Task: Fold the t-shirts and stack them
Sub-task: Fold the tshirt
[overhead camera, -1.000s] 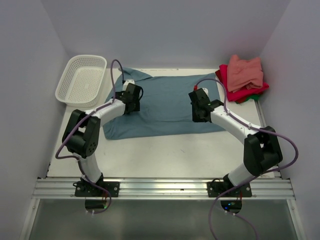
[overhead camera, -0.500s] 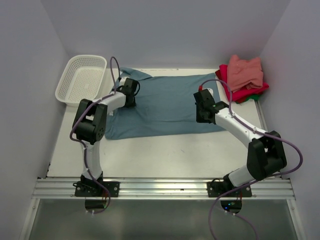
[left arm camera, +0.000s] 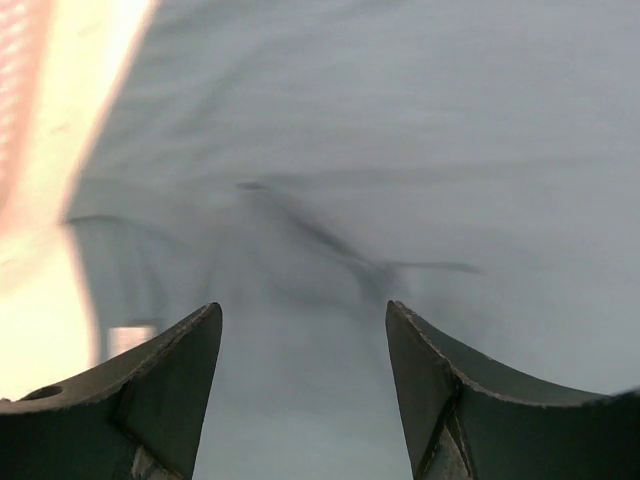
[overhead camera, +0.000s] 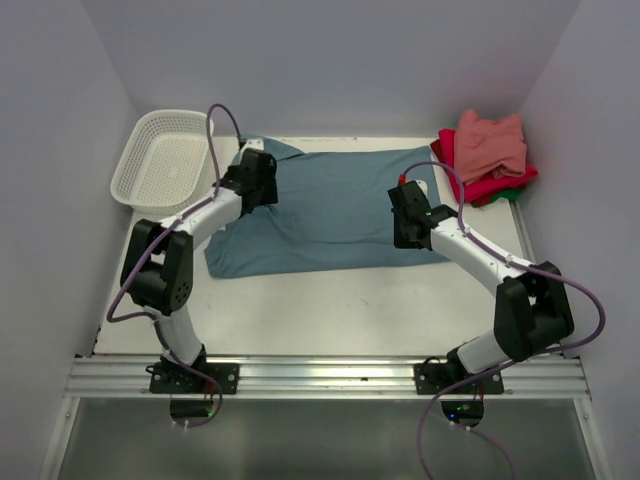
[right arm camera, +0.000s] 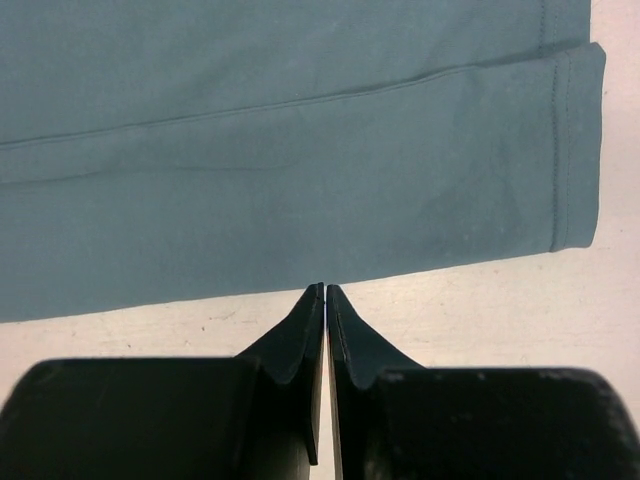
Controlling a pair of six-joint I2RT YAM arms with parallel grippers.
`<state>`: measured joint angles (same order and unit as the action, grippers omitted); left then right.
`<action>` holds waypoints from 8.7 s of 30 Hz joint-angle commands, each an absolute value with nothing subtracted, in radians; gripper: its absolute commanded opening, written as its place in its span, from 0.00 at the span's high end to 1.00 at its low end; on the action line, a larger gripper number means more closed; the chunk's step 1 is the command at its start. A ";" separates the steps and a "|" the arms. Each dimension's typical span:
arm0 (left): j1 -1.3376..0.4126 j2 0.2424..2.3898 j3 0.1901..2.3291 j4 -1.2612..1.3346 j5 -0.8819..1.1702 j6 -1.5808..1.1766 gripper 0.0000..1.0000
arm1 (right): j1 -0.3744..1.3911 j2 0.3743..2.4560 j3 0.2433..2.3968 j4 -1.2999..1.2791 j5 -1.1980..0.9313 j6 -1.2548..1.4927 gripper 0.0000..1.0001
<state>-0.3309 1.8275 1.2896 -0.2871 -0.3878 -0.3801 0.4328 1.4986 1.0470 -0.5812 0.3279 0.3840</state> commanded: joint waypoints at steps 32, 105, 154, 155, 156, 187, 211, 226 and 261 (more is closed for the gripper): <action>-0.446 2.114 1.555 -0.339 -0.147 -0.448 0.34 | 0.430 1.457 1.040 -0.577 0.365 0.377 0.97; -0.319 1.888 1.308 -0.094 -0.175 -0.434 0.50 | 0.232 1.903 1.390 -0.462 0.230 0.379 1.00; -0.279 1.773 0.847 -0.307 -0.009 -0.551 0.72 | 0.392 1.773 1.049 -0.702 0.166 0.416 1.00; -0.285 1.767 0.838 -0.331 -0.005 -0.551 0.72 | 0.408 1.766 1.040 -0.712 0.169 0.425 1.00; -0.302 1.753 0.819 -0.342 -0.005 -0.551 0.71 | 0.420 1.752 1.032 -0.728 0.170 0.437 1.00; -0.074 2.097 1.486 -0.172 0.067 -0.629 0.25 | 0.453 1.520 1.174 -0.620 0.316 0.342 0.19; -0.034 2.253 1.572 -0.055 0.158 -0.703 0.91 | 0.453 1.482 1.161 -0.653 0.354 0.350 0.91; -0.038 1.784 1.209 -0.054 0.158 -0.699 1.00 | 0.286 1.382 1.013 -0.526 0.528 0.497 0.43; -0.092 1.583 1.239 -0.221 0.176 -0.657 1.00 | 0.180 1.862 1.456 -0.543 0.220 0.392 0.48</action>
